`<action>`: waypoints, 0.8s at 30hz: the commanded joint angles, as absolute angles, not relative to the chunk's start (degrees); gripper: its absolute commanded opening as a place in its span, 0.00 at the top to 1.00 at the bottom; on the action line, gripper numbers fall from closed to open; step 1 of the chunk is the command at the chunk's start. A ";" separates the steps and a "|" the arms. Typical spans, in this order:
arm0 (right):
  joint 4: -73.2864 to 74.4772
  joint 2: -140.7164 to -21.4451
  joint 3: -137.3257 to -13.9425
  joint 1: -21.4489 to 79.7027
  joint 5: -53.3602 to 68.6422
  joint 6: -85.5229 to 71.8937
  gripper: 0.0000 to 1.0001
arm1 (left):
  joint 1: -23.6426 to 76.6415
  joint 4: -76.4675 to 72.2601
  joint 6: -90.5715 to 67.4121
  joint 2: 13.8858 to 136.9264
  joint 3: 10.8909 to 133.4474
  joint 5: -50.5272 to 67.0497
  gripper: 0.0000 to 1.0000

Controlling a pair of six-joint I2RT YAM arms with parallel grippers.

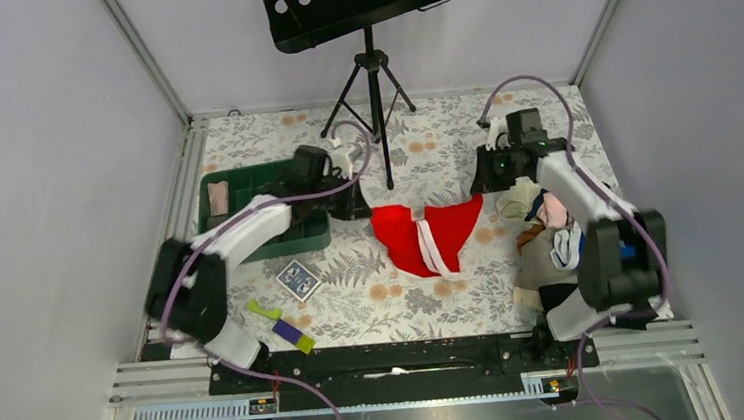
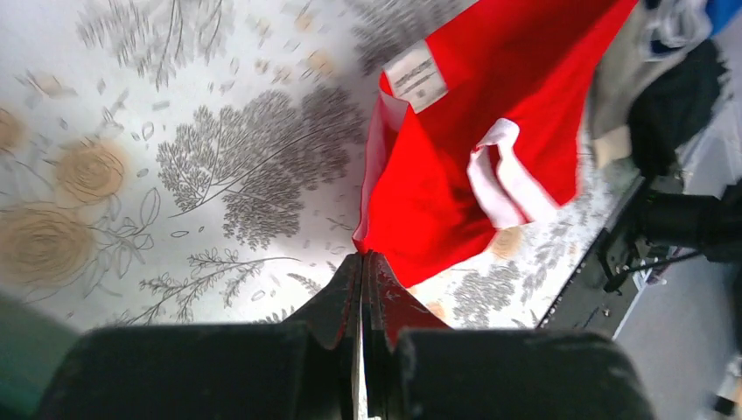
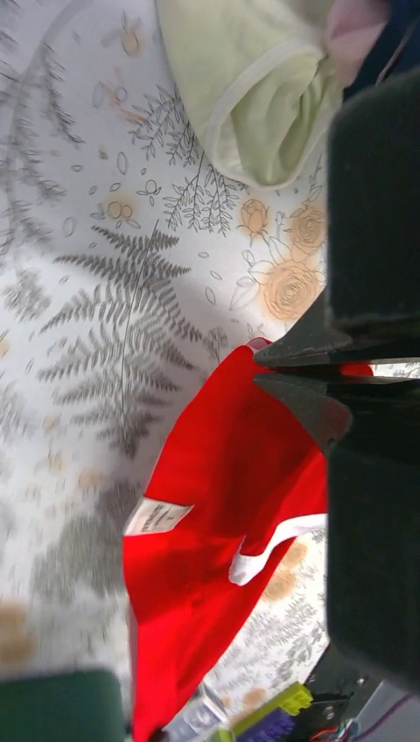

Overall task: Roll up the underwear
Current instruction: Flatten out the underwear at the center of the board.

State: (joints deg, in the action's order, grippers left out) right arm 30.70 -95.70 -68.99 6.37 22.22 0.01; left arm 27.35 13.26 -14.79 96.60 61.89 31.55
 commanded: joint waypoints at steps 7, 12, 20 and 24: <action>18.15 -57.79 -56.37 6.50 35.55 6.83 0.92 | 27.25 18.37 -4.70 65.24 54.85 34.59 1.00; 23.03 -47.87 -56.06 6.50 41.25 1.84 0.91 | 27.16 26.88 -3.01 56.21 56.61 37.35 1.00; 21.34 -37.85 -42.77 6.51 40.53 -9.29 0.90 | 27.16 23.53 -15.52 53.30 51.31 35.94 1.00; 13.58 -47.21 -42.41 6.46 31.05 -8.87 0.93 | 27.22 17.69 -18.66 63.02 52.39 18.80 1.00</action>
State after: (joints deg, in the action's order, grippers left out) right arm 22.35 -39.35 -42.52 6.39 39.31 -6.39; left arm 27.38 25.04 -13.02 54.70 52.12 33.36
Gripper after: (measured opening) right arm 0.086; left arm 0.010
